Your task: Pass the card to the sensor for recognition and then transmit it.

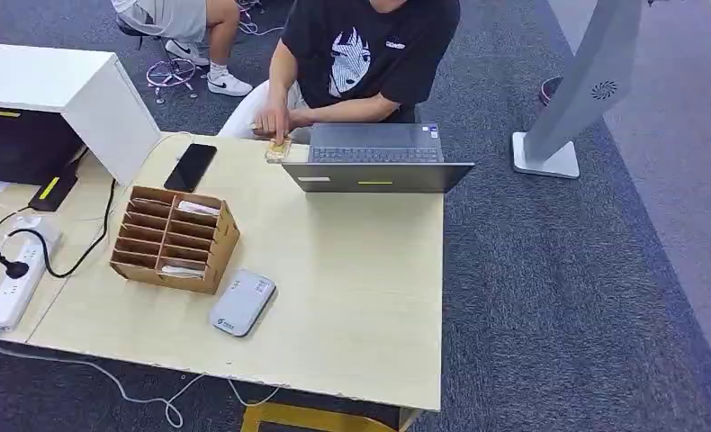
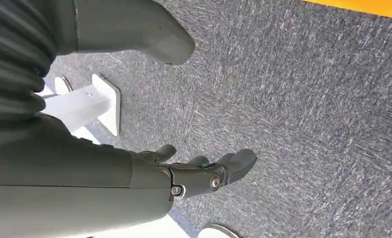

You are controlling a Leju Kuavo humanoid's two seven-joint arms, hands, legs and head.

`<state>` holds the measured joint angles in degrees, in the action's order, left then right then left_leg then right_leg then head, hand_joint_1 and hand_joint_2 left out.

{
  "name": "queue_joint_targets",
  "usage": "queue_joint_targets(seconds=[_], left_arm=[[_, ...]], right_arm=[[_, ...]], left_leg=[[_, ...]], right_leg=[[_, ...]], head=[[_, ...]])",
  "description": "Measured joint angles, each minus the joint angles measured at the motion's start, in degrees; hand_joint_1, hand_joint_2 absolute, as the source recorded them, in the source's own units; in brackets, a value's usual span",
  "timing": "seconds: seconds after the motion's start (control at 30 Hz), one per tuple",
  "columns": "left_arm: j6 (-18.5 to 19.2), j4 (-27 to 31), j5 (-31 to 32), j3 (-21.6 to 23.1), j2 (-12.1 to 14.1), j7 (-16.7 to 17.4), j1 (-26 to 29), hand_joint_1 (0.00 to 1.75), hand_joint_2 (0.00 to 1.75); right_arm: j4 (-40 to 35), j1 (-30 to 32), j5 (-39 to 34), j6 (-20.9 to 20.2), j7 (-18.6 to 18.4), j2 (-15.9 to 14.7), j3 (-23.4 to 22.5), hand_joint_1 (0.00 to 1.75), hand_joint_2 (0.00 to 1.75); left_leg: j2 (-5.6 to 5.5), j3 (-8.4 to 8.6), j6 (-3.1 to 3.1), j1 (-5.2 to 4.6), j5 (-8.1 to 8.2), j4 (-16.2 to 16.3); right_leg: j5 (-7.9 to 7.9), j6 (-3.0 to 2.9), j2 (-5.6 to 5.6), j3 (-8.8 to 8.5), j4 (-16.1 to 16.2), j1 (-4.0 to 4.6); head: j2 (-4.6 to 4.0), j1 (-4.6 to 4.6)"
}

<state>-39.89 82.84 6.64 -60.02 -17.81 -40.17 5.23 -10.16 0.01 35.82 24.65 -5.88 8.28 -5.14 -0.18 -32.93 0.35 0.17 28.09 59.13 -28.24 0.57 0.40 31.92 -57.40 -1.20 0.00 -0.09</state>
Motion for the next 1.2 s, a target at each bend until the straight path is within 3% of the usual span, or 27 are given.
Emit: queue_joint_targets(seconds=[0.13, 0.27, 0.63, 0.9, 1.07, 1.2], left_arm=[[-0.02, 4.64, -0.17, 1.49, 0.15, 0.00, 1.28, 0.00, 1.75], [-0.09, 14.47, -0.24, 4.58, 0.24, -0.04, 3.57, 0.00, 1.75], [-0.17, 28.07, 2.95, 8.26, 0.07, -0.04, 6.10, 0.00, 1.75], [-0.20, 36.39, 15.42, 14.70, 0.21, -0.04, 6.69, 0.00, 1.75], [-0.20, 36.65, 25.48, 19.44, 1.95, -0.04, 5.09, 0.00, 1.75], [-0.20, 34.40, 33.00, 23.30, 5.11, -0.04, 0.88, 0.00, 1.75]], right_arm=[[0.00, 0.00, 0.04, -0.04, 0.00, 0.00, -0.18, 0.00, 1.75], [0.00, -0.04, 0.94, -0.72, 0.00, 0.00, -0.24, 0.00, 1.75], [0.00, -0.07, 2.03, -1.05, -0.09, 0.00, -0.24, 0.00, 1.75], [0.00, -0.25, 3.13, -2.08, -0.22, -0.02, -0.26, 0.00, 1.75], [0.00, -0.59, 4.26, -2.86, -0.13, -0.04, -0.26, 0.00, 1.75], [-0.07, -0.97, 5.01, -3.08, 0.15, -0.18, -0.26, 0.00, 1.75]], left_leg=[[0.01, 0.01, 0.00, 0.01, 0.00, 0.00], [0.00, 0.02, 0.00, -0.01, 0.00, 0.00], [0.01, 0.02, 0.00, 0.01, 0.00, 0.00], [0.02, 0.08, 0.00, -0.02, -0.01, 0.01], [0.00, 0.08, -0.02, -0.01, -0.04, 0.01], [0.00, 0.10, -0.05, 0.00, -0.08, 0.01]], right_leg=[[0.00, 0.00, 0.01, -0.01, 0.00, 0.01], [0.00, 0.00, 0.00, 0.00, 0.00, -0.03], [0.00, 0.00, 0.01, 0.01, 0.00, 0.01], [0.02, 0.00, 0.05, -0.01, 0.00, -0.02], [0.02, 0.00, 0.02, 0.00, 0.00, -0.01], [0.07, -0.07, 0.01, -0.03, -0.02, 0.00]], head=[[0.00, -0.02], [0.00, -0.04], [0.00, 0.00], [0.00, -0.02], [0.00, -0.02], [0.00, 0.00]])
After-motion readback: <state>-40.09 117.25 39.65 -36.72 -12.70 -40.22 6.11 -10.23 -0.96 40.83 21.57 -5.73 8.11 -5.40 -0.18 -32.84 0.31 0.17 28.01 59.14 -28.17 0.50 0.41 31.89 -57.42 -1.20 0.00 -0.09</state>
